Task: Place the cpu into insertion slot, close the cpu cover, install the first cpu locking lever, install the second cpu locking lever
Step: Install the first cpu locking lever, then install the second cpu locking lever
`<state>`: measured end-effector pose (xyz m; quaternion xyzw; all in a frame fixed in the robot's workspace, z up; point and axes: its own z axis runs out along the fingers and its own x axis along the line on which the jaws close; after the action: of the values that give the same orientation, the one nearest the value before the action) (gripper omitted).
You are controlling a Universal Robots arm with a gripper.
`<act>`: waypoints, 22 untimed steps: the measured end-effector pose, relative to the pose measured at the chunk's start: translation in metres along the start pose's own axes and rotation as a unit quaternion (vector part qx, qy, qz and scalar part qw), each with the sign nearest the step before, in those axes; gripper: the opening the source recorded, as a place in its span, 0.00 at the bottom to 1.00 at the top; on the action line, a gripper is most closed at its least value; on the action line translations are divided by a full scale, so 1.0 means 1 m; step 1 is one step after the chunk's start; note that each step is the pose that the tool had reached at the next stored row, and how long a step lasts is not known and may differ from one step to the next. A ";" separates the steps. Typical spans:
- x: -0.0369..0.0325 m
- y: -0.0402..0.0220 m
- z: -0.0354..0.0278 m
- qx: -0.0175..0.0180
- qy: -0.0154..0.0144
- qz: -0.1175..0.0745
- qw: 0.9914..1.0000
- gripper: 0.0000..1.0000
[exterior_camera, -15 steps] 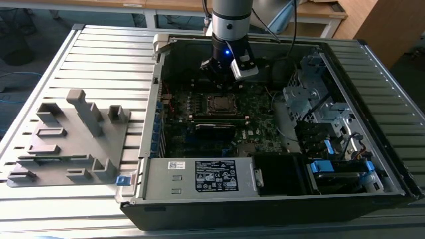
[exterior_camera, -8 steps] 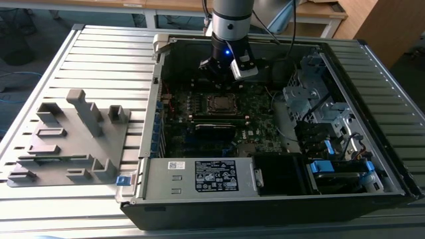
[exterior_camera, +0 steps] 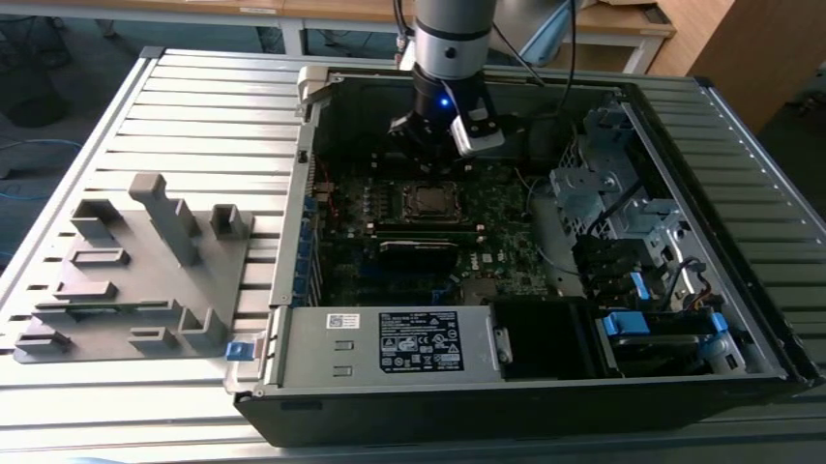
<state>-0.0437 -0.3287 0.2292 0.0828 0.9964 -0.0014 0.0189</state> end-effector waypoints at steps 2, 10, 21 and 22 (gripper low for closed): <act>-0.0008 0.0001 0.0004 0.000 0.000 -0.003 1.000 0.11; -0.0011 -0.0006 0.0005 0.000 0.003 -0.004 1.000 0.11; -0.0015 -0.0031 0.0005 0.000 0.003 -0.004 1.000 0.11; -0.0015 -0.0034 0.0005 0.000 0.003 -0.004 1.000 0.11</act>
<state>-0.0428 -0.3323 0.2288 0.0789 0.9967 -0.0016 0.0162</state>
